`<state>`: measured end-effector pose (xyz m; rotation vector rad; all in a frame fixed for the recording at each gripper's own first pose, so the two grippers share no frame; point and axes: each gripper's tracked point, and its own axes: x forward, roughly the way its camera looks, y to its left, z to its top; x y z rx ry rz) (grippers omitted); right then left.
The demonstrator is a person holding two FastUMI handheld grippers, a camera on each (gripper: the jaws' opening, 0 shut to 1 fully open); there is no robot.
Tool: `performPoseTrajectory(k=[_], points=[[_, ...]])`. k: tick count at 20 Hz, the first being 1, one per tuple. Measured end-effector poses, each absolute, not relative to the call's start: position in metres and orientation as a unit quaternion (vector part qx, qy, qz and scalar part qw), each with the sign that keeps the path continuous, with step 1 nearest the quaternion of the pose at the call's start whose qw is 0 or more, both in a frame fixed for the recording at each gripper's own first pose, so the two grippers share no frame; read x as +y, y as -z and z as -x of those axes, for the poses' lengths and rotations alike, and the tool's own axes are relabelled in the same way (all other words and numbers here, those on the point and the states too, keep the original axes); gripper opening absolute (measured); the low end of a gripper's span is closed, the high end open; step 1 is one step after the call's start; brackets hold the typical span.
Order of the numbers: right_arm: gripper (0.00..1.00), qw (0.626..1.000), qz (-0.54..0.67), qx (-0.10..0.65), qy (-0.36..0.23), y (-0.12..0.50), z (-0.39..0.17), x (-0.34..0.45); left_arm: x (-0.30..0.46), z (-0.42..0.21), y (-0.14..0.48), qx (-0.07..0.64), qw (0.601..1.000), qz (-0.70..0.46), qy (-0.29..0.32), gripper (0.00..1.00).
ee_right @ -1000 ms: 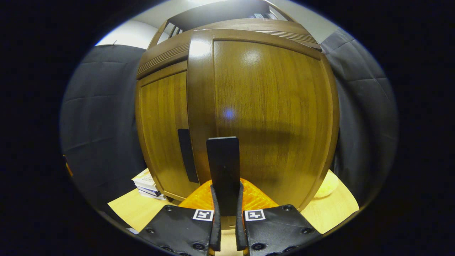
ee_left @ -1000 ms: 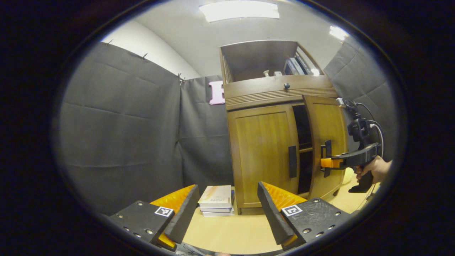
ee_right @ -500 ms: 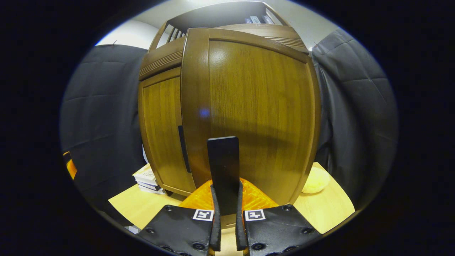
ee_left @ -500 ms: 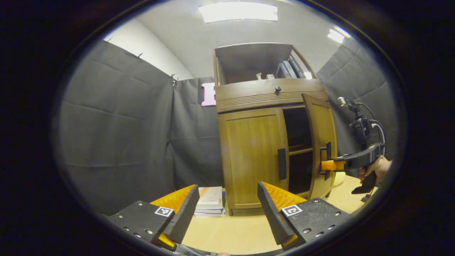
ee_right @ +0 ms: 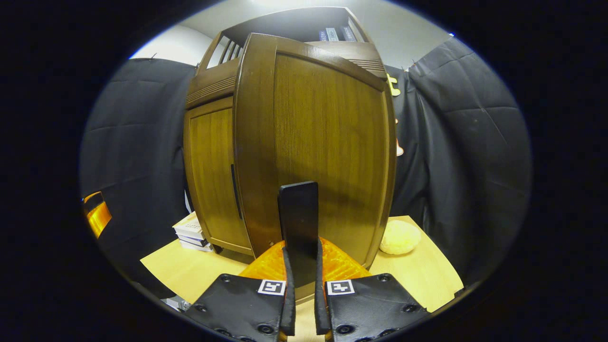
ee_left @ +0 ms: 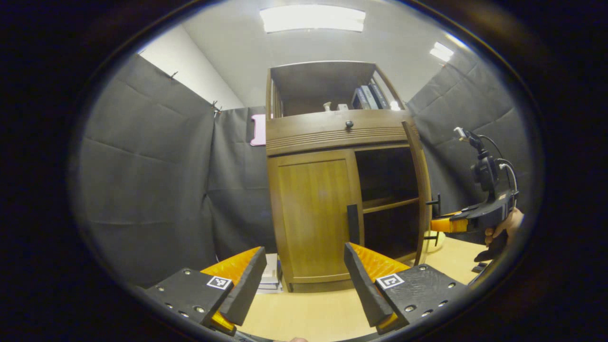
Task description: Open the right door of the double-door shoe cabinet with the right hand, and open the left door with the left hand.
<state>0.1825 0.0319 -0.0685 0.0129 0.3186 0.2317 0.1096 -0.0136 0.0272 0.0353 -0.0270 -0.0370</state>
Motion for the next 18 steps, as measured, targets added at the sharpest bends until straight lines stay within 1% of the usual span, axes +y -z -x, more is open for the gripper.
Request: performPoseTrajectory(k=[11, 12, 14, 15, 18], points=[[0.17, 0.984, -0.008, 0.16, -0.074, 0.067, -0.154, -0.017, -0.05, -0.115, -0.029, -0.017, 0.998, -0.015, 0.065, 0.94], [0.14, 0.984, -0.009, 0.16, -0.072, 0.067, -0.153, -0.02, -0.055, -0.115, -0.028, -0.017, 0.997, -0.013, 0.07, 0.94], [0.14, 0.985, -0.008, 0.16, -0.066, 0.068, -0.15, -0.026, -0.062, -0.118, -0.026, -0.017, 0.997, -0.011, 0.077, 0.94], [0.17, 0.985, -0.007, 0.16, -0.064, 0.068, -0.15, -0.029, -0.064, -0.118, -0.027, -0.017, 0.997, -0.012, 0.08, 0.94], [0.17, 0.985, -0.008, 0.16, -0.058, 0.068, -0.146, -0.04, -0.071, -0.119, -0.029, -0.016, 0.996, -0.012, 0.086, 0.94]])
